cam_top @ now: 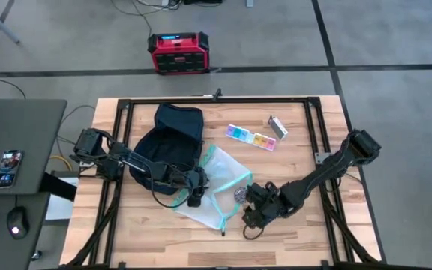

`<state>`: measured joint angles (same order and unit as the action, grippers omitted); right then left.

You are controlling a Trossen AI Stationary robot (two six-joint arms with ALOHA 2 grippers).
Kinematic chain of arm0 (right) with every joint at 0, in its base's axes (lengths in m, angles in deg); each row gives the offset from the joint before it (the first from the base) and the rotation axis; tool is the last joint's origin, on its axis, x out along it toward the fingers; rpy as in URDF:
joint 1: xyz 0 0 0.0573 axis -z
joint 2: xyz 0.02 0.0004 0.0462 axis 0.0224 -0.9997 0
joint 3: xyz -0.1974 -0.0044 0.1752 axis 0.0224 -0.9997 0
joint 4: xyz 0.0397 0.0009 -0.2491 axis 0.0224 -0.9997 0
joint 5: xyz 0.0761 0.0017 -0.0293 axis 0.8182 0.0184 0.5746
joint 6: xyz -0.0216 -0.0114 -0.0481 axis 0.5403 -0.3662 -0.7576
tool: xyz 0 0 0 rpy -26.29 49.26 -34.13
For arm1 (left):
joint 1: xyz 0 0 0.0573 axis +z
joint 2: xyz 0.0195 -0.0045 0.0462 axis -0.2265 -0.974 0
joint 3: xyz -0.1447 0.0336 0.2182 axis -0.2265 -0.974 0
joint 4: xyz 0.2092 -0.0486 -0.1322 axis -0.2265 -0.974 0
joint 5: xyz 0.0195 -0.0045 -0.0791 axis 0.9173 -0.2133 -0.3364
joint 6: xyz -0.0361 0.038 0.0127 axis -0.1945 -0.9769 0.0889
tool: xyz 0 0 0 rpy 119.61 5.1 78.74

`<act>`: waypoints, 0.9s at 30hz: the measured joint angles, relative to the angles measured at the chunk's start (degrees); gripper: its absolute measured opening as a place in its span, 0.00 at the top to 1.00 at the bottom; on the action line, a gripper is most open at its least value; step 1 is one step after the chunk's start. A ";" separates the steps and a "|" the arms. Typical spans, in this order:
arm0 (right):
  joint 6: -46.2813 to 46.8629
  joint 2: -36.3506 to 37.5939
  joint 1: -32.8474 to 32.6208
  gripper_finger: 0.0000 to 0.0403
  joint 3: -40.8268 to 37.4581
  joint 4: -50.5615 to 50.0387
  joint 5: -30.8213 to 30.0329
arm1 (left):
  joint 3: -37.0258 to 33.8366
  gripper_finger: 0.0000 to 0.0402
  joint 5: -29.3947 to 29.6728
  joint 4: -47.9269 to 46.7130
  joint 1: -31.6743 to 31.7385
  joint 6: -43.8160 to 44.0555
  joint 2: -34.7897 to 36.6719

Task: Unpack backpack
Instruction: Remove the scented candle from the zip bag

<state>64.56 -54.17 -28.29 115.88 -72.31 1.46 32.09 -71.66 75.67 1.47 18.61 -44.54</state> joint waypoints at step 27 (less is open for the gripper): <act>-13.13 -1.67 6.79 0.36 0.17 -5.28 10.08 | 7.10 0.69 -12.26 -19.51 2.82 -3.52 15.20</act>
<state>51.43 -55.84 -21.50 116.05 -77.59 11.54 39.19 -83.92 56.16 4.29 15.09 -29.34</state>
